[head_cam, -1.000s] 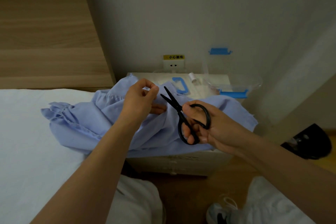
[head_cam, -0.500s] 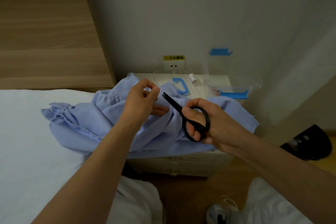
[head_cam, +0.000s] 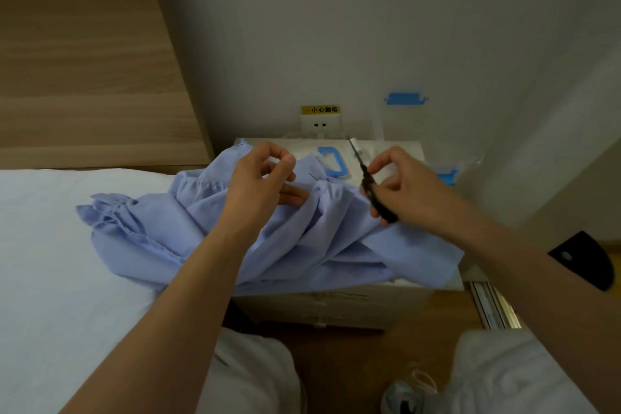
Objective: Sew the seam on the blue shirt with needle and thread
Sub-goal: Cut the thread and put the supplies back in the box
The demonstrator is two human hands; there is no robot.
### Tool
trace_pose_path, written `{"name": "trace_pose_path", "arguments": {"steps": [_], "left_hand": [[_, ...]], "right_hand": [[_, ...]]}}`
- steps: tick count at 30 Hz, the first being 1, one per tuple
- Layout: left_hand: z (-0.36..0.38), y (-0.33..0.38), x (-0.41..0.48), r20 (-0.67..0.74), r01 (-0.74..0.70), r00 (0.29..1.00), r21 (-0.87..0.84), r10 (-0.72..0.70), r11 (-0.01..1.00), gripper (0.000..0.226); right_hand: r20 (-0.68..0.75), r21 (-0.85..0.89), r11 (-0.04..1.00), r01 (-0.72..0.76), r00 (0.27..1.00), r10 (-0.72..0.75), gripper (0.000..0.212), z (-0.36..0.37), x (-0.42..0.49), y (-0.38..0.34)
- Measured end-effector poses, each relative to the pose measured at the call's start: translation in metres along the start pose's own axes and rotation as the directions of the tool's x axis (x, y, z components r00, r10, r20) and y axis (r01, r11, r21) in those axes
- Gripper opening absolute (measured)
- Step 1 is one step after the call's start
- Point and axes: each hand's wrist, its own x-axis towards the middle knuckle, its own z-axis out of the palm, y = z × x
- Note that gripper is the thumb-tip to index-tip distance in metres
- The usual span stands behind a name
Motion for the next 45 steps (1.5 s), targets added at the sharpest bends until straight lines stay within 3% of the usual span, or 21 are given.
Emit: {"name": "trace_pose_path", "arguments": {"steps": [3, 6, 9, 11, 13, 15, 17, 20, 26, 30, 32, 36, 40, 45], "left_hand": [[0.0, -0.001, 0.0, 0.016, -0.052, 0.999, 0.032, 0.051, 0.998, 0.012], [0.0, -0.002, 0.002, 0.027, -0.111, 0.994, 0.069, 0.11, 0.991, 0.011], [0.002, -0.001, 0.002, 0.059, -0.171, 0.984, 0.077, 0.167, 0.982, 0.01], [0.004, 0.001, 0.001, 0.082, -0.208, 0.976, 0.08, 0.201, 0.975, 0.01], [0.006, 0.003, 0.0, 0.122, -0.255, 0.962, 0.093, 0.244, 0.962, 0.01], [0.008, 0.006, -0.001, 0.171, -0.3, 0.945, 0.105, 0.28, 0.948, 0.01], [0.011, 0.008, -0.003, 0.199, -0.322, 0.933, 0.093, 0.3, 0.942, 0.01], [0.011, 0.01, -0.002, 0.145, -0.312, 0.942, 0.053, 0.302, 0.948, 0.012], [0.015, 0.009, 0.005, -0.016, -0.31, 0.951, 0.03, 0.31, 0.95, 0.014], [0.027, 0.011, 0.008, -0.028, -0.284, 0.958, -0.007, 0.284, 0.959, 0.017], [0.034, 0.012, 0.01, 0.008, -0.274, 0.962, 0.017, 0.274, 0.962, 0.017], [0.048, 0.008, 0.019, 0.073, -0.242, 0.97, 0.138, 0.233, 0.961, 0.016], [0.067, 0.003, 0.033, 0.131, -0.215, 0.975, 0.375, 0.178, 0.902, 0.009], [0.094, -0.004, 0.062, 0.183, -0.215, 0.975, 0.654, 0.123, 0.725, 0.017]], "right_hand": [[0.039, -0.321, 0.941, 0.109, 0.994, -0.102, 0.015, 0.013, 0.004, 0.011], [0.126, -0.582, 0.788, 0.2, 0.98, -0.156, 0.015, 0.025, 0.007, 0.016], [0.119, -0.675, 0.706, 0.213, 0.976, -0.181, 0.025, 0.028, 0.013, 0.02], [0.017, -0.557, 0.791, 0.254, 0.956, -0.294, 0.02, 0.026, 0.014, 0.016], [-0.084, -0.299, 0.899, 0.321, 0.929, -0.36, 0.024, 0.024, 0.015, 0.007], [-0.014, 0.034, 0.949, 0.314, 0.949, -0.314, 0.039, 0.024, 0.016, -0.001], [0.083, 0.201, 0.94, 0.275, 0.952, -0.296, 0.04, 0.029, 0.018, -0.006], [0.057, 0.183, 0.929, 0.322, 0.94, -0.337, 0.019, 0.029, 0.019, -0.009], [-0.078, 0.164, 0.925, 0.343, 0.939, -0.335, 0.009, 0.005, 0.017, -0.014], [-0.013, 0.076, 0.955, 0.287, 0.958, -0.286, 0.005, -0.011, 0.013, -0.012], [-0.083, 0.079, 0.955, 0.285, 0.957, -0.278, 0.003, -0.021, 0.013, -0.011], [-0.301, 0.166, 0.957, 0.237, 0.937, -0.179, 0.008, -0.037, 0.02, -0.003], [-0.342, 0.181, 0.966, 0.183, 0.933, -0.112, 0.014, -0.044, 0.024, 0.009], [-0.353, 0.242, 0.962, 0.128, 0.935, -0.035, 0.01, -0.049, 0.024, 0.018]]}}
